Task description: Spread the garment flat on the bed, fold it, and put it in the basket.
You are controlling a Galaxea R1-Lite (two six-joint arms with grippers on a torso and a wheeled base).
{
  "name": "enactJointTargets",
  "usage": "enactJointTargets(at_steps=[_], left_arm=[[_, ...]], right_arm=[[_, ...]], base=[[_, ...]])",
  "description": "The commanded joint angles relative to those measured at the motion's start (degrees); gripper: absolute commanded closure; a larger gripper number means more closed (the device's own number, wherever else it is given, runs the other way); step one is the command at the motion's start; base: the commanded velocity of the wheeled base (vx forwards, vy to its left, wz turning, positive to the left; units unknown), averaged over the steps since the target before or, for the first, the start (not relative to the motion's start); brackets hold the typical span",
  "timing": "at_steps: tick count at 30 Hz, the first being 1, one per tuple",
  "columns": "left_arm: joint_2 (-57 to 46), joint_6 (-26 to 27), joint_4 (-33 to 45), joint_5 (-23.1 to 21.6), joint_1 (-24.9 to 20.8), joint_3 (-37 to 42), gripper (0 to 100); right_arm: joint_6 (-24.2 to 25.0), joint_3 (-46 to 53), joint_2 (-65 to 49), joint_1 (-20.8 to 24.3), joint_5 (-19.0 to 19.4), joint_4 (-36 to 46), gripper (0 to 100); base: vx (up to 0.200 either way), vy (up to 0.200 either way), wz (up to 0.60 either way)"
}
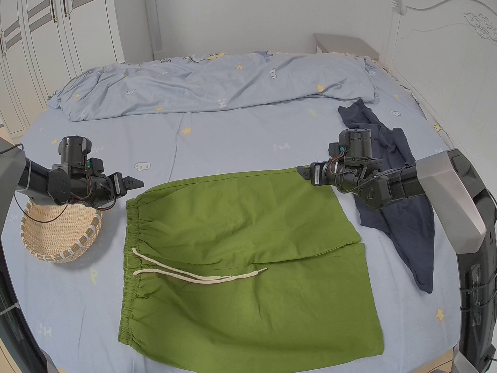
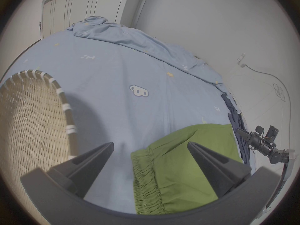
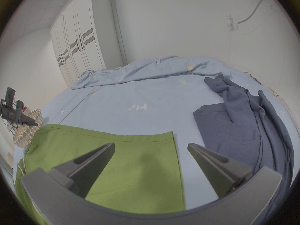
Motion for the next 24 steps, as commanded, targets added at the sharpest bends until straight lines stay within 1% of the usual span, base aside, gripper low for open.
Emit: enactJointTargets(at_steps=[1,6,8,10,11,13,14,15,16,18,19,23,24], left_arm=[[-0.4,-0.52,-0.57,0.81,-1.67,-0.1,0],[-4.53,-1.49,-0.48,0.72,-2.2,1.65,0],[-8.66,-3.86,-0.48,0.19,-2.38,3.94,0],[-9.45,-4.39,-0.48,0.02,-2.46,4.55,0],[-15.34,-7.64,-0.48,-2.88,-2.82,9.83,0],[-20.17,-8.96,-0.3,-5.87,-2.46,14.92,0],[-20.17,-8.96,-0.3,-5.87,-2.46,14.92,0],[-23.69,-9.22,-0.04,-8.16,-2.11,19.23,0],[-26.59,-9.14,-0.04,-9.83,-1.5,23.8,0],[-29.14,-9.14,-0.04,-11.76,-0.62,28.99,0],[-30.46,-8.78,-0.04,-13.26,0.17,33.29,0],[-33.09,-8.35,-0.39,-17.83,2.19,44.72,0],[-33.71,-7.55,-0.39,-18.53,2.9,47.27,0]], right_arm=[[0.08,0.27,-1.3,0.01,-0.11,0.09,0],[0.7,2.73,-5.52,-0.87,-0.2,0.53,0],[1.84,6.68,-9.39,-2.01,-0.11,0.62,0],[2.1,7.74,-10.18,-2.19,-0.11,0.71,0],[4.3,14.86,-15.89,-3.15,0.42,3.08,0],[7.29,20.31,-20.11,-3.59,1.03,5.63,0],[7.29,20.31,-20.11,-3.59,1.03,5.63,0],[9.49,24.79,-23.1,-3.94,2.26,6.33,0],[10.98,29.27,-26.0,-4.73,4.29,6.42,0],[11.68,34.55,-29.34,-5.44,6.66,6.69,0],[11.33,38.85,-32.06,-6.05,8.42,7.48,0],[11.51,48.43,-38.83,-6.84,11.58,10.82,0],[11.68,50.54,-40.32,-7.02,12.2,11.43,0]], base=[[0.0,0.0,0.0],[0.0,0.0,0.0],[0.0,0.0,0.0],[0.0,0.0,0.0],[0.0,0.0,0.0],[0.0,0.0,0.0],[0.0,0.0,0.0],[0.0,0.0,0.0],[0.0,0.0,0.0],[0.0,0.0,0.0],[0.0,0.0,0.0],[0.0,0.0,0.0],[0.0,0.0,0.0]])
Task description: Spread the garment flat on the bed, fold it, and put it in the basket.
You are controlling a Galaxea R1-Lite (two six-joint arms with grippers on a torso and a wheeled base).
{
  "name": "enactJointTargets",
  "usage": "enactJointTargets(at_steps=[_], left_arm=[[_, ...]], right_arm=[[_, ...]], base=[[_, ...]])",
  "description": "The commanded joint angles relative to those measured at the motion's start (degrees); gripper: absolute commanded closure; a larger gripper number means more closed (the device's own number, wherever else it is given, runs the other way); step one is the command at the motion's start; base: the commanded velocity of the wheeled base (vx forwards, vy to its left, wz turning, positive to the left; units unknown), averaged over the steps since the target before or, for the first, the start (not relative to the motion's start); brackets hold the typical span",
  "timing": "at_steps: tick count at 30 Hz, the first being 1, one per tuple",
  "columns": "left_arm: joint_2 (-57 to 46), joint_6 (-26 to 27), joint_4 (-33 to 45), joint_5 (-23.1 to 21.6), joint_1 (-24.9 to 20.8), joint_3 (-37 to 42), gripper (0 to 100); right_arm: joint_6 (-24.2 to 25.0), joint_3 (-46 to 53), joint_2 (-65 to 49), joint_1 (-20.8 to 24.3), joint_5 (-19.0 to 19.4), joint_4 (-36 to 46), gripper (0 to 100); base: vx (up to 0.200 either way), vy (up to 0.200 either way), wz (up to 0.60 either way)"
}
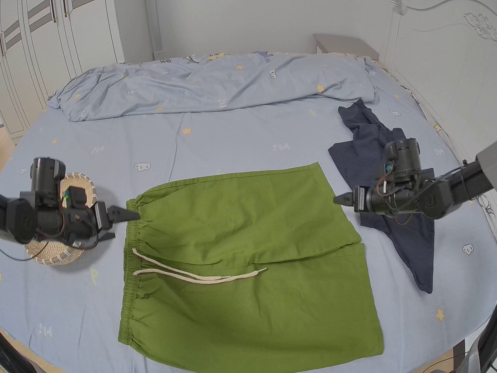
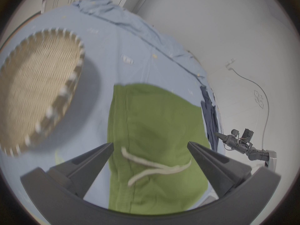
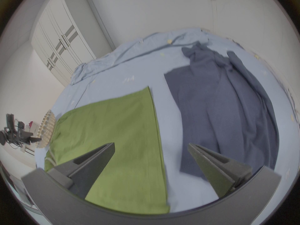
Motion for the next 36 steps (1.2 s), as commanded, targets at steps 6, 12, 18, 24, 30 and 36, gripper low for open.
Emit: enactJointTargets(at_steps=[6,12,18,24,30,36], left_arm=[[-13.74,9.18,-0.24,-8.84,5.52,32.18,0],[-13.56,10.05,-0.24,-11.04,7.1,36.84,0],[-6.26,11.64,-2.34,-10.86,7.54,37.54,0],[-1.26,11.81,-5.51,-11.04,6.39,37.1,0],[2.26,12.43,-10.34,-10.78,5.96,37.37,0],[2.88,12.6,-10.34,-10.78,5.16,36.84,0]], right_arm=[[3.4,26.89,-23.4,-4.54,8.11,6.32,0],[5.6,29.53,-27.61,-3.66,8.2,7.55,0],[6.3,32.43,-31.22,-2.25,8.28,7.9,0],[6.39,32.6,-32.45,-1.81,8.28,7.9,0],[6.39,32.69,-32.71,-1.64,8.28,7.9,0],[6.39,32.78,-32.62,-1.64,8.28,7.9,0]], base=[[0.0,0.0,0.0],[0.0,0.0,0.0],[0.0,0.0,0.0],[0.0,0.0,0.0],[0.0,0.0,0.0],[0.0,0.0,0.0]])
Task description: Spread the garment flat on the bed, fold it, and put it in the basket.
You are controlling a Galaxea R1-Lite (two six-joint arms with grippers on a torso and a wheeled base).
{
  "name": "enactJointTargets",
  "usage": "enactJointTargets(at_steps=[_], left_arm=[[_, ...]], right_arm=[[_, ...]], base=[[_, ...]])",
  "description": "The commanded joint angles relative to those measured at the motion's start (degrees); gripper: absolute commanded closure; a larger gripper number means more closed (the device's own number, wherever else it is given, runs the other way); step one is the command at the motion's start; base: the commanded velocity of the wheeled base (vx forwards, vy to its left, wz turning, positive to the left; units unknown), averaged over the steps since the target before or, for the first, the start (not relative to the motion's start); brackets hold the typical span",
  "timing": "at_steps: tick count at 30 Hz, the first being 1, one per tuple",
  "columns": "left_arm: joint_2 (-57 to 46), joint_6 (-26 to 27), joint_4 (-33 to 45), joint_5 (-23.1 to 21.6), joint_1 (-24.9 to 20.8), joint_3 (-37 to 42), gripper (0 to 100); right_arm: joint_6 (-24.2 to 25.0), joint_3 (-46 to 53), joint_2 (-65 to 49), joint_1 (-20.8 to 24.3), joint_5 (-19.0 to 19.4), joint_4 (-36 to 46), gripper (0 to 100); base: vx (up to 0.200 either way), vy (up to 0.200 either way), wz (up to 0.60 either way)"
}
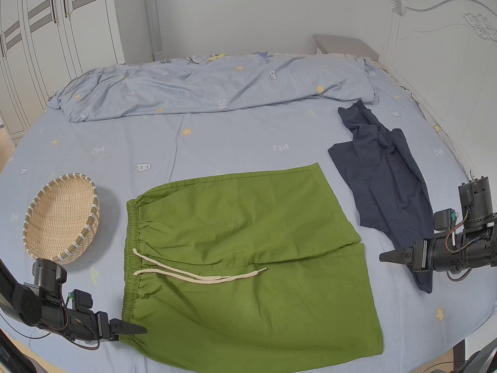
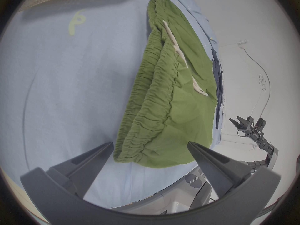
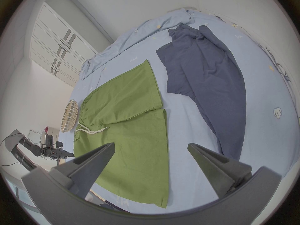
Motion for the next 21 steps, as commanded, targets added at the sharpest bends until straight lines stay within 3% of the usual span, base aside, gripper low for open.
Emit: enactJointTargets(at_steps=[1,8,17,18,21], left_arm=[[1.95,-0.01,-0.02,0.01,-0.48,-0.23,0],[3.62,3.06,-0.19,3.35,-1.97,0.03,0],[4.41,2.62,-3.53,1.68,-1.36,0.3,0],[4.41,2.62,-3.53,1.68,-1.36,0.3,100],[4.15,2.62,-3.53,1.68,-1.36,0.56,100]], right_arm=[[-0.01,0.05,-0.08,0.07,0.03,-0.04,0],[0.08,0.05,0.01,0.07,0.03,-0.04,0],[0.08,0.75,-0.08,-0.02,0.03,-0.21,0],[0.08,0.75,-0.08,-0.02,0.03,-0.21,0],[0.08,0.84,-0.08,-0.19,0.03,-0.21,0]], base=[[0.0,0.0,0.0],[0.0,0.0,0.0],[0.0,0.0,0.0],[0.0,0.0,0.0],[0.0,0.0,0.0]])
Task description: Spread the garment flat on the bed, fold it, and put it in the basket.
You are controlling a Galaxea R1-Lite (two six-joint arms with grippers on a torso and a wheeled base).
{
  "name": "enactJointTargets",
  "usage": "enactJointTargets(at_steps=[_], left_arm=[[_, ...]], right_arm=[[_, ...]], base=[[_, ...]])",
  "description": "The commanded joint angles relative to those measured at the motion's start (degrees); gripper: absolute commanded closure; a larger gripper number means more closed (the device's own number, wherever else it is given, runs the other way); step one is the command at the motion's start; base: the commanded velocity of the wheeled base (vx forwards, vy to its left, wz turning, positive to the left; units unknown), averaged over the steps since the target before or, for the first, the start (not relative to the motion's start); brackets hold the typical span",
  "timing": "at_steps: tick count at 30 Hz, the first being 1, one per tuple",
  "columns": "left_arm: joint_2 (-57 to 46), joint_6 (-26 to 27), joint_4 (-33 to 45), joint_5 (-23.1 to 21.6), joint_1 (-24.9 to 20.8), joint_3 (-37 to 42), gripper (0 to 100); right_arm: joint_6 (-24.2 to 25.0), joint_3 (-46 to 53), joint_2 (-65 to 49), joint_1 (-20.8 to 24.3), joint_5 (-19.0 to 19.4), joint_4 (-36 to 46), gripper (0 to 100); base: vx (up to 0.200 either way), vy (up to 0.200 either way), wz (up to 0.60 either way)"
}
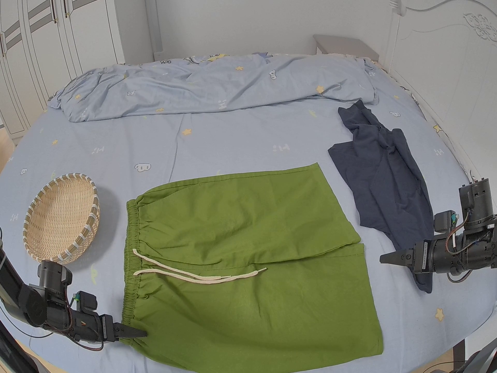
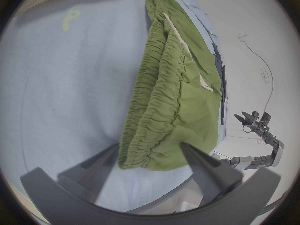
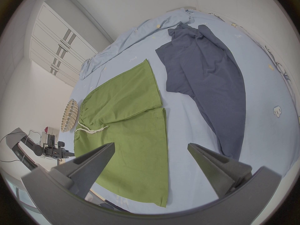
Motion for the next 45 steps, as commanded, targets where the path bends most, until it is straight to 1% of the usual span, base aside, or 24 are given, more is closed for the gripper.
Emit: enactJointTargets(at_steps=[1,9,12,13,14,15,16,18,19,21,22,23,24,26,28,30,31,32,33,34,41,43,45], left_arm=[[0.22,-0.01,0.01,-0.13,0.02,0.26,100],[-0.66,1.04,-0.95,0.48,1.6,3.42,100],[-2.15,3.77,-2.27,1.19,5.2,6.23,100],[-2.24,3.94,-2.27,1.27,5.38,6.32,100],[-3.3,5.88,-2.27,1.45,8.02,6.76,100],[-3.3,5.88,-2.27,1.45,8.02,6.76,100],[-3.91,8.25,-2.27,1.45,10.74,6.85,100],[-3.91,9.04,-2.27,1.36,11.53,6.94,100],[-3.82,9.83,-2.27,1.36,12.68,6.85,100],[-3.74,9.83,-2.27,1.36,12.68,6.85,100],[-3.65,9.83,-2.27,1.36,12.41,6.85,100],[-3.74,9.83,-2.27,1.45,12.41,6.85,100],[-3.74,9.83,-2.27,1.45,12.41,6.85,100],[-4.0,9.57,-2.27,1.1,12.59,6.5,100],[-3.82,9.57,-2.27,1.01,12.76,6.41,100],[-3.82,9.57,-2.27,1.01,12.76,6.41,100],[-3.82,9.57,-2.27,1.01,12.68,6.41,100],[-3.82,9.57,-2.27,1.01,12.68,6.41,100],[-3.65,9.57,-2.36,1.01,12.59,6.5,100],[-3.56,9.57,-2.27,1.01,12.59,6.41,100],[-3.65,9.57,-2.27,1.01,12.59,6.41,100],[-3.82,9.66,-2.27,1.1,12.59,6.32,100],[-3.82,9.66,-2.27,1.1,12.59,6.23,100]], right_arm=[[-0.03,0.18,0.14,-0.08,0.02,-0.03,0],[-0.03,0.35,0.06,-0.26,0.02,0.06,0],[-0.21,2.29,0.06,0.27,0.19,0.14,0],[-0.21,2.46,0.06,0.27,0.28,0.14,0],[-0.74,4.4,0.14,0.62,0.55,0.23,0],[-0.74,4.4,0.14,0.62,0.55,0.23,0],[-0.74,5.89,0.14,1.94,1.07,0.32,0],[-0.82,6.68,0.23,2.29,1.07,0.85,0],[-1.0,9.06,0.41,2.82,1.34,2.17,0],[-1.17,9.93,0.5,2.99,1.86,2.43,0],[-2.05,12.31,0.32,3.96,5.03,2.52,0],[-2.32,13.19,0.32,4.05,6.79,2.52,0],[-2.32,13.19,0.32,4.05,6.79,2.52,0],[-2.93,15.56,0.41,4.75,10.57,2.61,0],[-5.04,17.67,1.73,5.72,11.53,2.52,0],[-6.1,18.81,3.4,6.51,13.55,2.34,0],[-6.45,19.43,4.45,6.86,16.19,2.17,0],[-6.45,19.43,4.45,6.86,16.19,2.17,0],[-6.54,19.6,5.24,7.21,18.56,2.17,0],[-6.54,19.6,5.86,7.39,19.27,2.17,0],[-8.38,19.78,9.64,7.56,20.41,0.67,0],[-9.79,19.78,13.68,7.56,20.5,-1.79,0],[-10.14,19.87,15.35,7.47,20.5,-3.2,0]], base=[[0.0,0.0,0.0],[0.0,0.0,0.0],[0.0,0.0,0.0],[0.0,0.0,0.0],[0.0,0.0,0.0],[0.0,0.0,0.0],[0.0,0.0,0.0],[0.0,0.0,0.0],[0.0,0.0,0.0],[0.0,0.0,0.0],[0.0,0.0,0.0],[0.0,0.0,0.0],[0.0,0.0,0.0],[0.0,0.0,0.0],[0.0,0.0,0.0],[0.0,0.0,0.0],[0.0,0.0,0.0],[0.0,0.0,0.0],[0.0,0.0,0.0],[0.0,0.0,0.0],[0.0,0.0,0.0],[0.0,0.0,0.0],[0.0,0.0,0.0]])
